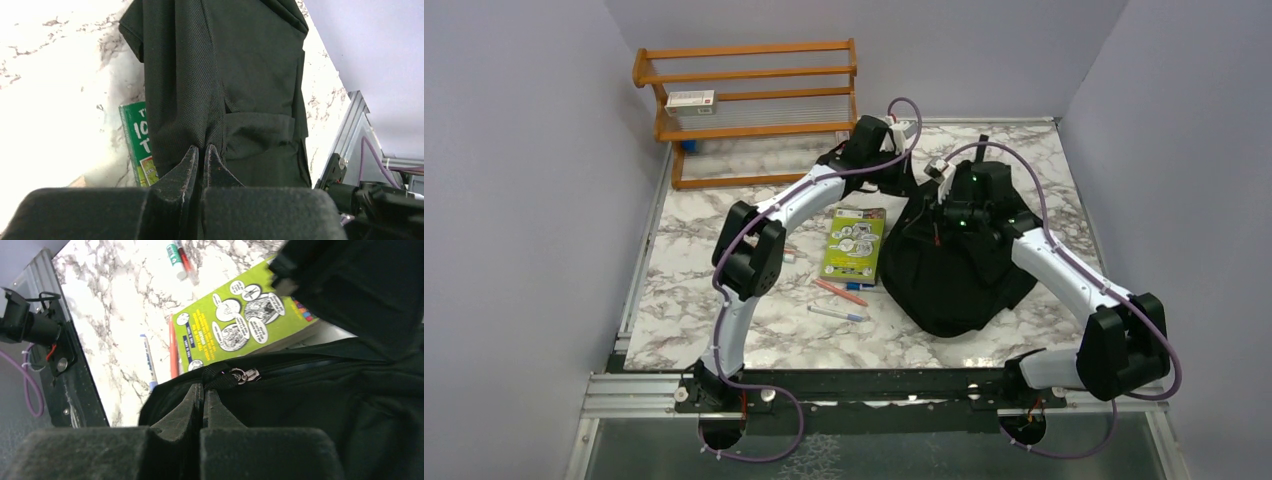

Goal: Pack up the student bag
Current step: Unzip the student bag at the center of the board.

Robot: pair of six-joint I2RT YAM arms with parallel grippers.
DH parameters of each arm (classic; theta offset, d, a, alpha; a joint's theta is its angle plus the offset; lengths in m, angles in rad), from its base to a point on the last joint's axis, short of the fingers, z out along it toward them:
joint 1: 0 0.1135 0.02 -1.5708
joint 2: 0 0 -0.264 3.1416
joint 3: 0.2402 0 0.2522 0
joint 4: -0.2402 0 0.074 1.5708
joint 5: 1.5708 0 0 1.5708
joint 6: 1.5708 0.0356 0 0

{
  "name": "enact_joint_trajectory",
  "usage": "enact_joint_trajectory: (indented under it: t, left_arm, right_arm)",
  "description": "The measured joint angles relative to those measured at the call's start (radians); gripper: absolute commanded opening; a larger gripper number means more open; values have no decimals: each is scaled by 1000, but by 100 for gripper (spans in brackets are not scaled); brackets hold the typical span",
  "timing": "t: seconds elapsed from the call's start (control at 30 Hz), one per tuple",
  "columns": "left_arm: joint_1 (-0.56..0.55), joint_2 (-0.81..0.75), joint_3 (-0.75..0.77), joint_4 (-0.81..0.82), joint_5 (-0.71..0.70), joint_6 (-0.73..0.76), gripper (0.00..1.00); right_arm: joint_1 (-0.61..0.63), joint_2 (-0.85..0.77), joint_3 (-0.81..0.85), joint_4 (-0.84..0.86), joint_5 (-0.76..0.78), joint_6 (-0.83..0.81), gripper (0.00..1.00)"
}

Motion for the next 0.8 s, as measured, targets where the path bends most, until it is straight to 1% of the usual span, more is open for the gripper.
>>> enact_joint_trajectory:
  t: [0.07,0.2,0.37,0.5,0.67,0.8]
  left_arm:
    - [5,28,61,-31,-1,11,0]
    - [17,77,132,-69,-1,31,0]
    - [37,118,165,-109,0,61,0]
    - [43,120,156,-120,0,87,0]
    - [43,107,86,-90,0,106,0]
    - [45,106,58,-61,10,107,0]
  right_arm:
    - [20,0,13,-16,0,0,1]
    - [70,-6,17,-63,4,-3,1]
    - [114,-22,17,-131,47,0,1]
    - [124,-59,9,-176,146,27,1]
    - [128,-111,8,-245,317,97,4]
    - [128,-145,8,-277,434,143,5]
